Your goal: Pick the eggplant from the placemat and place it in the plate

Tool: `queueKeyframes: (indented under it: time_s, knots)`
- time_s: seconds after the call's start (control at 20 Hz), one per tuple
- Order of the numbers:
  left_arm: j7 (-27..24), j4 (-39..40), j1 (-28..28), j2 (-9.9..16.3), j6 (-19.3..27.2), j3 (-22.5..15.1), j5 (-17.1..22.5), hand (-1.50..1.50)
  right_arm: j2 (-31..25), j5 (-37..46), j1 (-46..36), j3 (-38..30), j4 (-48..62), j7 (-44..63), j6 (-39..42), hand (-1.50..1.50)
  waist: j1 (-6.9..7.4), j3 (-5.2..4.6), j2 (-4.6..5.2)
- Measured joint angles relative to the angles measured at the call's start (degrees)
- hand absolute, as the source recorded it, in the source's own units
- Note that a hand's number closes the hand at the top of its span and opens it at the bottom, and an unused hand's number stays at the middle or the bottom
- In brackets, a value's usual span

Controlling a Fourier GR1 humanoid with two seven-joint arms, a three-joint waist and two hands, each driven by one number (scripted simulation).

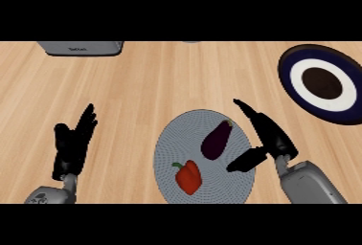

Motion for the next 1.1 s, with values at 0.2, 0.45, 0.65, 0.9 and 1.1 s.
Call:
queueKeyframes:
  time_s: [0.2,0.45,0.65,0.9,1.1]
  knots:
    - [-0.8,0.5,0.9,-1.5,-0.8,0.9,-1.8,0.00,2.2,1.7,-0.1,-1.6,0.5,1.5,3.2,-1.50,-0.11,0.01,-0.01]
    - [0.5,-0.2,0.5,-3.6,-1.0,1.5,-4.5,0.00,5.3,4.2,-1.9,-4.3,5.2,-0.4,6.5,-1.50,-0.12,0.03,0.01]
    - [0.2,-0.7,1.7,-5.1,-1.8,2.1,-5.9,0.00,7.0,6.4,-1.9,-6.1,7.6,-2.7,8.1,-1.50,-0.13,0.03,0.01]
    - [1.3,-2.9,3.0,-5.1,-3.9,3.9,-6.9,0.00,9.1,8.4,-1.3,-8.1,8.3,-3.7,9.8,-1.50,-0.13,0.04,-0.01]
    - [1.0,-2.0,2.2,-6.7,-4.4,4.7,-7.9,0.00,11.6,10.9,-1.7,-8.8,10.7,-4.3,9.6,-1.50,-0.14,0.02,0.00]
